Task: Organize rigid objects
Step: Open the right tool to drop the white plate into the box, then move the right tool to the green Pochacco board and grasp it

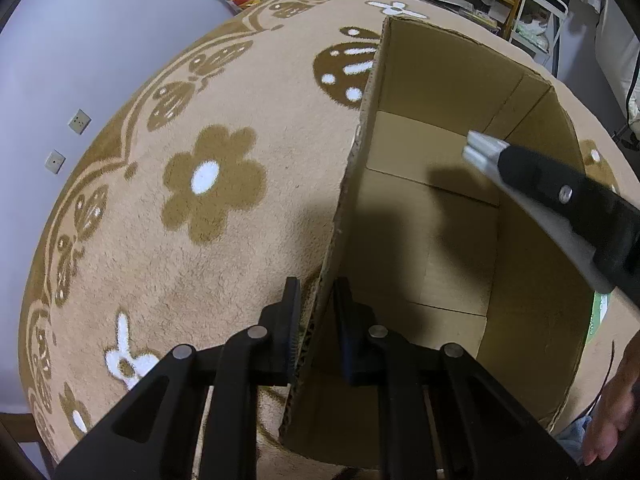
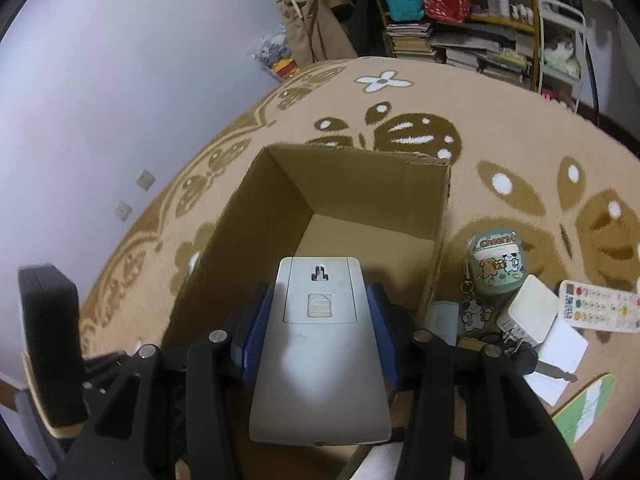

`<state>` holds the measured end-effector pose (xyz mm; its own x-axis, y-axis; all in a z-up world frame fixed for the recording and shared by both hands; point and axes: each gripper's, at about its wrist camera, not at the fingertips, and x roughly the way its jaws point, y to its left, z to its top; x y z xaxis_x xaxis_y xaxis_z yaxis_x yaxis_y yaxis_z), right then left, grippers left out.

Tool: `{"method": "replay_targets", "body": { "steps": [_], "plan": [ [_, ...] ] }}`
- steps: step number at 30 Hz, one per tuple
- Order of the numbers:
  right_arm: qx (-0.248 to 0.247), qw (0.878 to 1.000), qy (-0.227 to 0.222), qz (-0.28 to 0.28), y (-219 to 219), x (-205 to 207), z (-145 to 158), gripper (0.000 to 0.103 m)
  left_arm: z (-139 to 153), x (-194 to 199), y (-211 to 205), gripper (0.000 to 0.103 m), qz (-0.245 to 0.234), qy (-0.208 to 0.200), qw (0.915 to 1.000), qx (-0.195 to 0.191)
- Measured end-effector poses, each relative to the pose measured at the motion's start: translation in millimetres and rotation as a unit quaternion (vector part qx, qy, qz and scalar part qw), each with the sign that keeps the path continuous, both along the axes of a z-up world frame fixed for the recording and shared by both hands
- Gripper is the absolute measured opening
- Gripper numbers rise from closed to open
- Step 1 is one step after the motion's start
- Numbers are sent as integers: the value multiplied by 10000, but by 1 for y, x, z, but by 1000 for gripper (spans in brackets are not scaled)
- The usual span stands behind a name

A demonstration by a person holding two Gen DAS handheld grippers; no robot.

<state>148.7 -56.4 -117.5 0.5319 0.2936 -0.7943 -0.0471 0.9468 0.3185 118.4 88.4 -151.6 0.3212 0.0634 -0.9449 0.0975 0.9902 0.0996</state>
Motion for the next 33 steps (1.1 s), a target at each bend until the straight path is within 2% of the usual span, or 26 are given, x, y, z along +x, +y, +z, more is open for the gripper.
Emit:
{"method": "replay_targets", "body": {
  "steps": [3, 7, 10, 11, 12, 14, 17, 21, 31, 33],
  "plan": [
    [-465, 9987, -31, 197, 12, -4, 0, 51, 0, 0, -1, 15, -6, -2, 10000, 30],
    [-449, 9989, -27, 161, 11, -5, 0, 51, 1, 0, -1, 15, 7, 3, 10000, -10],
    [-233, 9997, -74, -48, 1, -10, 9, 52, 1, 0, -1, 15, 15, 9, 10000, -26],
    [-233, 9997, -74, -48, 1, -10, 9, 56, 1, 0, -1, 15, 2, 2, 10000, -3],
    [-223, 9996, -147, -99, -2, -12, 13, 65, 1, 0, -1, 15, -19, 0, 10000, 2],
    [-83, 9993, -288, -225, -13, -16, 24, 73, 2, 0, 0, 15, -21, -13, 10000, 26],
    [-104, 9989, -300, -339, -24, -18, 30, 77, 0, 0, 1, 15, 12, -3, 10000, 15],
    [-33, 9981, -357, -495, -47, -25, 36, 90, 0, 0, 0, 15, 10, -3, 10000, 42],
    [-237, 9949, -242, -948, -97, -40, 30, 91, 2, -2, 0, 15, -2, -4, 10000, 72],
    [-330, 9937, -256, -1039, -103, -43, 27, 95, 2, -1, 0, 15, -3, -2, 10000, 88]
  ]
}}
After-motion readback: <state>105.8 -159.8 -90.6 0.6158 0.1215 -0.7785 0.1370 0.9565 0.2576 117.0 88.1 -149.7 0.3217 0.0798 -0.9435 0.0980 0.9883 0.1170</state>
